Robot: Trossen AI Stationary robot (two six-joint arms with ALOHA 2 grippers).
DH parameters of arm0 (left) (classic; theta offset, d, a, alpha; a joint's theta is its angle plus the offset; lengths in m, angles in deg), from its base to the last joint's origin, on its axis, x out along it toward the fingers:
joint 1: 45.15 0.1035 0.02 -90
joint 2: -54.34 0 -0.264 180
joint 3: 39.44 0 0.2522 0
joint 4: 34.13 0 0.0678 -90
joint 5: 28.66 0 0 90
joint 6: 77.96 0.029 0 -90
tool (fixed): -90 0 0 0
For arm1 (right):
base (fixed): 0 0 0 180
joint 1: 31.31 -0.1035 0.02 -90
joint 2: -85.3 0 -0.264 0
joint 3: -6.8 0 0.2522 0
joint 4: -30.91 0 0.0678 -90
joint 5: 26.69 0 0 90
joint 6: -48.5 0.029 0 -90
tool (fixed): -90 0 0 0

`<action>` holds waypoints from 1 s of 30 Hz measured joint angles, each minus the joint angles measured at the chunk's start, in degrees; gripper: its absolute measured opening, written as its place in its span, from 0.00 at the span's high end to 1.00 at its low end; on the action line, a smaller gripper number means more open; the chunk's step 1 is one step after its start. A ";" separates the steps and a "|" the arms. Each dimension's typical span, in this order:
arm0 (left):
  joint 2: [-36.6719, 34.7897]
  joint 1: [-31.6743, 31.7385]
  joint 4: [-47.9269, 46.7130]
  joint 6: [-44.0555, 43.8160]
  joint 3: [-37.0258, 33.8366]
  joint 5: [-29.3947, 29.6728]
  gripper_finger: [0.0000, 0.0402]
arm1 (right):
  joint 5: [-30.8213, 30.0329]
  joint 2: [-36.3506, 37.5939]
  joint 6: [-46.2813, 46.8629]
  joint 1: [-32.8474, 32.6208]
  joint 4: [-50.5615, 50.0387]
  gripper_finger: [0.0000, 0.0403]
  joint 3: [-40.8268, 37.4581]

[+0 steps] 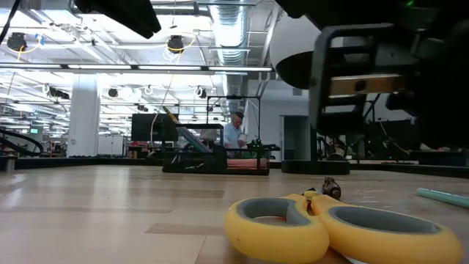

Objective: Pick and place office supplies into organizer
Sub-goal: Put the blue pencil into the black desk organizer

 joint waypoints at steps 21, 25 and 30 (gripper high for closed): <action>0.00 0.00 0.50 -0.55 0.00 -0.07 0.64 | -10.72 -0.21 -4.59 -2.99 -4.83 0.93 0.10; 0.00 0.00 0.50 -0.55 0.00 -0.11 0.64 | -11.47 -0.23 -1.41 -3.24 -4.28 0.91 0.08; 0.00 0.00 0.52 -0.58 0.00 -0.13 0.64 | -13.51 -0.21 -1.38 -2.79 -4.34 0.87 0.06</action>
